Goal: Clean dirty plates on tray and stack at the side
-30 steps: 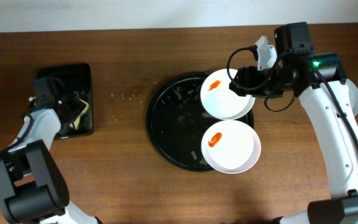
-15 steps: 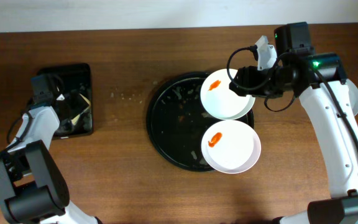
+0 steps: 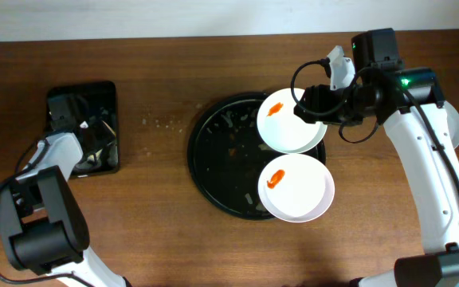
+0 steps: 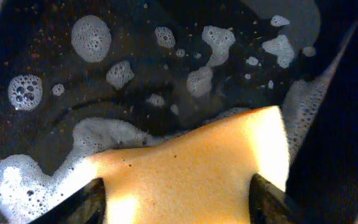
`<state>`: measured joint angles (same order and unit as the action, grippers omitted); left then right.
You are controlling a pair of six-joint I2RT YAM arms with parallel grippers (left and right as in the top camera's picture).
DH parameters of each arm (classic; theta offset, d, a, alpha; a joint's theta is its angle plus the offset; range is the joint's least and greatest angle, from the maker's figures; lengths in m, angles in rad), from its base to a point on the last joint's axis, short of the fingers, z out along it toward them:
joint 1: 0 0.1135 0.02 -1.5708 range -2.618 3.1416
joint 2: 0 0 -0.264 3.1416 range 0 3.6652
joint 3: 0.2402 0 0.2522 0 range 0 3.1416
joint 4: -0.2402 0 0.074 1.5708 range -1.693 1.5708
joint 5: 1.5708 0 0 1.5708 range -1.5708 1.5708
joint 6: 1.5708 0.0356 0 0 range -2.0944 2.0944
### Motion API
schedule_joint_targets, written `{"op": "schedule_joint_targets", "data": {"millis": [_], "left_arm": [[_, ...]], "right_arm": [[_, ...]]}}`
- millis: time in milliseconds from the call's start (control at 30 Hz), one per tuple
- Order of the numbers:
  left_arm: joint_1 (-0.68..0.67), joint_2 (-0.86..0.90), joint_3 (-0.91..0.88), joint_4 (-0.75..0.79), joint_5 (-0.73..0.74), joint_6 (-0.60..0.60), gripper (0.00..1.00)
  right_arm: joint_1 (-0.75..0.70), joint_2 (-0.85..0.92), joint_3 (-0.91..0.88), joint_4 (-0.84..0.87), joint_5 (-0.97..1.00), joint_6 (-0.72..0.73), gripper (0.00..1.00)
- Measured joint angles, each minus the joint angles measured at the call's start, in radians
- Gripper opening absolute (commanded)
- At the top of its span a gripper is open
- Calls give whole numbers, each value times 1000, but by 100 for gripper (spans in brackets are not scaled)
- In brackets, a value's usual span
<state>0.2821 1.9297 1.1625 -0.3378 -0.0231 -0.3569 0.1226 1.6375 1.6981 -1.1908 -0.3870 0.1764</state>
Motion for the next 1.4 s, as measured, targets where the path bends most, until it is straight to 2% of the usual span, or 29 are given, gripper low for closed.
{"op": "schedule_joint_targets", "data": {"millis": [33, 100, 233, 467, 667, 700, 767, 800, 867, 967, 1133, 1233, 1300, 1400], "left_arm": [[0, 3, 1, 0, -4, -3, 33], [-1, 6, 2, 2, -16, -3, 20], [0, 6, 5, 6, -30, -3, 1], [0, 6, 8, 0, -34, 1, 0], [0, 6, 51, -103, -33, 6, 0], [-1, 5, 57, -116, -33, 10, 2], [-1, -1, 64, -140, -33, 21, 40], [-1, -6, 64, -154, -32, 27, 50], [-1, -17, 65, -182, -30, 29, 59], [-1, -31, 67, -211, -30, 40, 64], [-1, -39, 67, -227, -30, 102, 65], [-1, -66, 67, -227, -31, 179, 65], [-1, -107, 67, -225, -35, 222, 57], [-1, -143, 67, -208, -37, 289, 58]], "right_arm": [[0, 0, 0, -2, 0, 0, 61], [0, 0, 0, -3, 0, 0, 61], [0, 0, 0, -3, 0, 1, 61], [0, 0, 0, -5, 0, 0, 61], [0, 0, 0, -6, 0, 0, 61], [0, 0, 0, -6, 0, 0, 61], [0, 0, 0, -6, 0, 0, 61], [0, 0, 0, -6, 0, 0, 61], [0, 0, 0, -6, 0, 0, 61], [0, 0, 0, -6, 0, 1, 61], [0, 0, 0, -6, 0, 0, 61], [0, 0, 0, -6, 0, 0, 61], [0, 0, 0, -6, 0, 0, 61], [0, 0, 0, -6, 0, 0, 61]]}}
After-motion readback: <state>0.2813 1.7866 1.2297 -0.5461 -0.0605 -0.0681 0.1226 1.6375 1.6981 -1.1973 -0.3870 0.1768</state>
